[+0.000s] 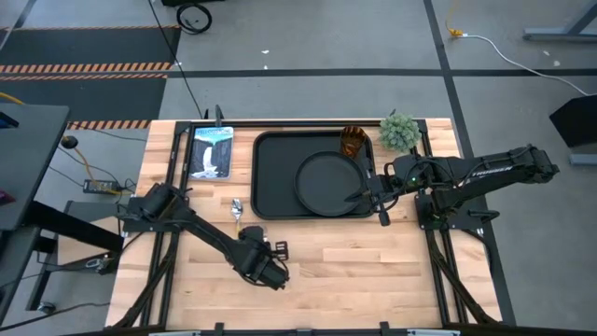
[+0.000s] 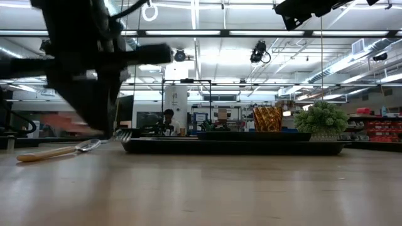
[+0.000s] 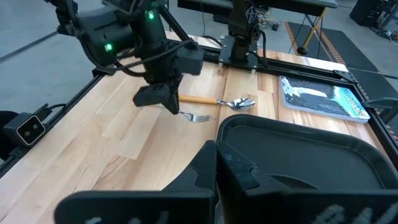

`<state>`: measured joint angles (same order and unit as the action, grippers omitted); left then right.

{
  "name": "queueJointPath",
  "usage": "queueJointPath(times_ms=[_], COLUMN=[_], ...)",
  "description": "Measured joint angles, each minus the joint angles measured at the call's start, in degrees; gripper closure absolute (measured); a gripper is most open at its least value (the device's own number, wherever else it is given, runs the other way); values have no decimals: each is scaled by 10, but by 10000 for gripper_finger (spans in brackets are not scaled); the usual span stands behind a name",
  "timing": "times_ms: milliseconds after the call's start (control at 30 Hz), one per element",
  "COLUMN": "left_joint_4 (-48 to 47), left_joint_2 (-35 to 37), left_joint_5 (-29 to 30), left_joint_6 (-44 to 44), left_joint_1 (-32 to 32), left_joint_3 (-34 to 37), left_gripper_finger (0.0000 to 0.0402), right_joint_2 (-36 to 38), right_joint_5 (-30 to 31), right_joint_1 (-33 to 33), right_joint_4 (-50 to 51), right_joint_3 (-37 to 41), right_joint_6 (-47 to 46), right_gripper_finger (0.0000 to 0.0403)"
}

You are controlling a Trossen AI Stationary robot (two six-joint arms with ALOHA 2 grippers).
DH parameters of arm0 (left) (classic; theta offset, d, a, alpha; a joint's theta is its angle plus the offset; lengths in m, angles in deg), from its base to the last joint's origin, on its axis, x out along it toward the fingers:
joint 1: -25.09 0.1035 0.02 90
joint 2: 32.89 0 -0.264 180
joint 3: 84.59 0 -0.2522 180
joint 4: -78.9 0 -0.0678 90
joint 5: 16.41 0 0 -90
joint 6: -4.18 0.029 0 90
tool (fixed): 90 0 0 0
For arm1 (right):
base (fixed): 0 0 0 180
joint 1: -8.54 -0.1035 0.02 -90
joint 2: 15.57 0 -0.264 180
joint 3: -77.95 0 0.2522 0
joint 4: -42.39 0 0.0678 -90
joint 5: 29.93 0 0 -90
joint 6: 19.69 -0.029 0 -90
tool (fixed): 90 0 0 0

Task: Pick and place plate/cup/fork/spoon on tray
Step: Put the orange fork to the left of the black plate on the black tray

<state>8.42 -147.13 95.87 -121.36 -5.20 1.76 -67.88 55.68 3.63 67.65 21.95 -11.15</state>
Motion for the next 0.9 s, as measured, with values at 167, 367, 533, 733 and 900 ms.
queueJointPath(times_ms=[167, 367, 533, 733, 900], left_joint_4=[-34, -101, -92, -90, -78], left_joint_2=[18, 35, 35, 35, 35], left_joint_5=[42, 71, 71, 78, 89], left_joint_6=[32, 50, 121, 196, 244], left_joint_1=[1, 40, 98, 165, 212], left_joint_3=[-29, -35, -35, -35, -30], left_gripper_finger=[382, 382, 381, 381, 381], right_joint_2=[0, 0, 0, 0, 0], right_joint_5=[0, 0, 0, -2, -2], right_joint_1=[0, 0, 0, 0, 0], right_joint_4=[-1, -3, -3, -3, -1], right_joint_3=[0, 0, 0, 0, 0], right_joint_6=[0, 0, 0, 0, 3], right_gripper_finger=[394, 394, 394, 394, 394])
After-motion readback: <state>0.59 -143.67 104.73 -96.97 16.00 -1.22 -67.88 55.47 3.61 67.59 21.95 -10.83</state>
